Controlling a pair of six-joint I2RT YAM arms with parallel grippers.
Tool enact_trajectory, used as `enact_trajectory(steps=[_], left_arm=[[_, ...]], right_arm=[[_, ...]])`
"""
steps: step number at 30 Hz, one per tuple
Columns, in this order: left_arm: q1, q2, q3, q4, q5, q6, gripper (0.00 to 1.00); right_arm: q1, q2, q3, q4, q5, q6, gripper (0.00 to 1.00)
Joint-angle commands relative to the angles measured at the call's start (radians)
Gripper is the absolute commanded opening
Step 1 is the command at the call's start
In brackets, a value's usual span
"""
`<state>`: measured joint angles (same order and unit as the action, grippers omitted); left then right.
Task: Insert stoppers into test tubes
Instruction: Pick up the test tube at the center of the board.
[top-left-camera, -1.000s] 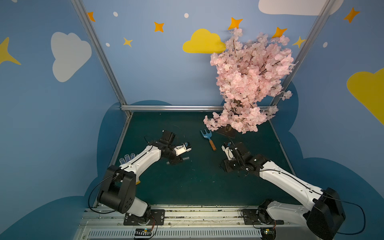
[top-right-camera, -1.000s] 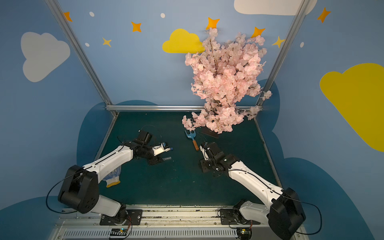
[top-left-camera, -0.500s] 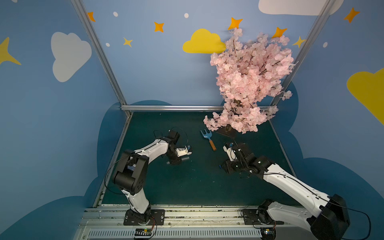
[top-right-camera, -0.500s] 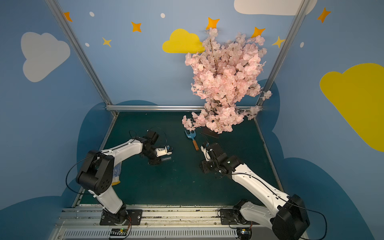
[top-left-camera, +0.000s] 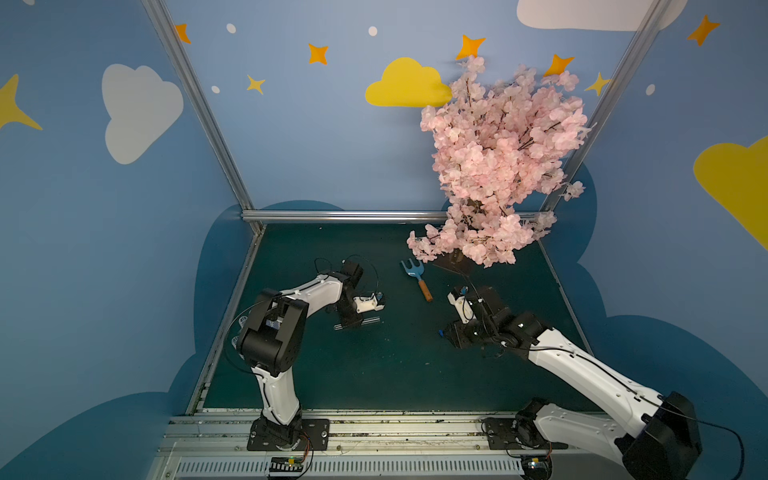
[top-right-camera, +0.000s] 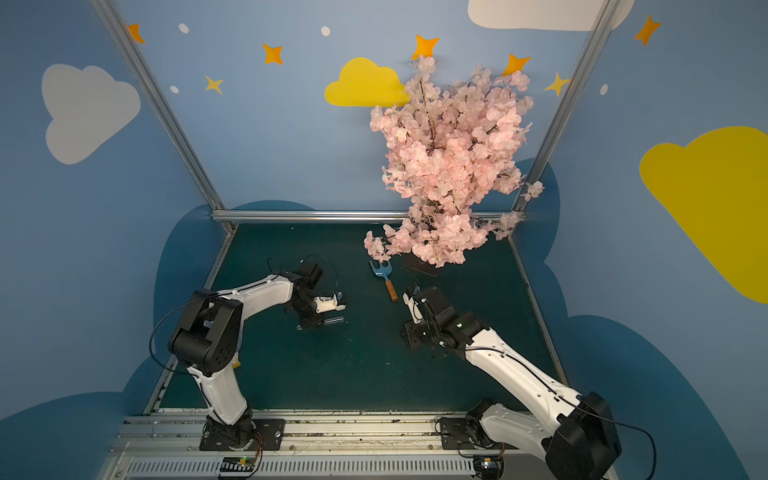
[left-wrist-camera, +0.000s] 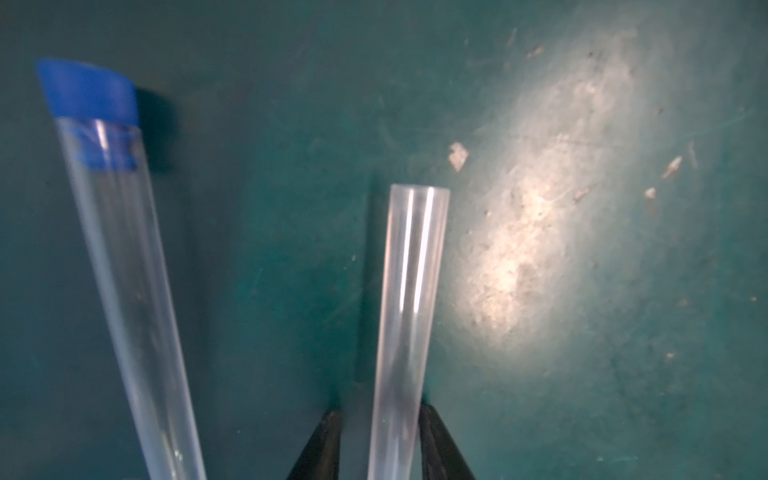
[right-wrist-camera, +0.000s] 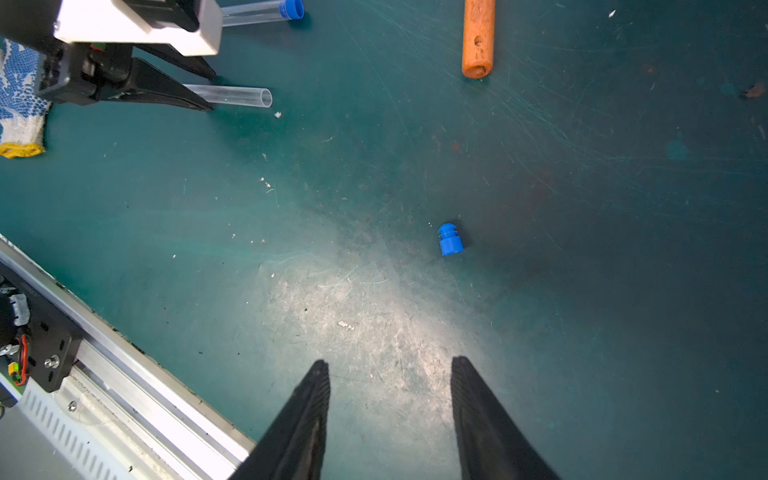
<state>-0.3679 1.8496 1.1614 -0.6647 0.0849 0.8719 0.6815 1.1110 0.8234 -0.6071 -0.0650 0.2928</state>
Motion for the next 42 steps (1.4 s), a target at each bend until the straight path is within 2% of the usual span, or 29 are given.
enact_trajectory(steps=[1,6,12,20,25,29,32,38,42], left_arm=[[-0.012,0.02,0.007,-0.039,-0.028,0.015,0.35],[-0.022,0.04,0.011,-0.05,-0.056,0.02,0.33],[-0.026,0.035,0.012,-0.044,-0.069,0.024,0.18],[-0.045,-0.028,-0.008,-0.018,-0.067,0.022,0.1],[-0.082,-0.149,-0.018,-0.029,-0.012,0.012,0.06],[-0.11,-0.267,-0.045,0.004,0.093,-0.005,0.06],[-0.133,-0.314,-0.057,0.018,0.165,-0.019,0.06],[-0.173,-0.355,-0.058,0.027,0.226,-0.028,0.06],[-0.191,-0.369,-0.049,0.025,0.238,-0.029,0.07]], right_arm=[[-0.006,-0.013,-0.009,-0.02,-0.011,0.008,0.49],[-0.007,-0.021,-0.01,-0.023,-0.01,0.005,0.49],[-0.011,-0.062,-0.019,-0.031,-0.018,0.013,0.49],[-0.026,-0.11,-0.037,-0.032,-0.049,0.069,0.48],[-0.035,-0.123,-0.094,0.109,-0.214,0.205,0.48],[-0.039,-0.083,-0.145,0.319,-0.369,0.362,0.47],[-0.041,-0.046,-0.14,0.42,-0.435,0.433,0.5],[-0.071,0.006,-0.102,0.517,-0.506,0.495,0.64],[-0.072,0.091,-0.048,0.493,-0.559,0.463,0.67]])
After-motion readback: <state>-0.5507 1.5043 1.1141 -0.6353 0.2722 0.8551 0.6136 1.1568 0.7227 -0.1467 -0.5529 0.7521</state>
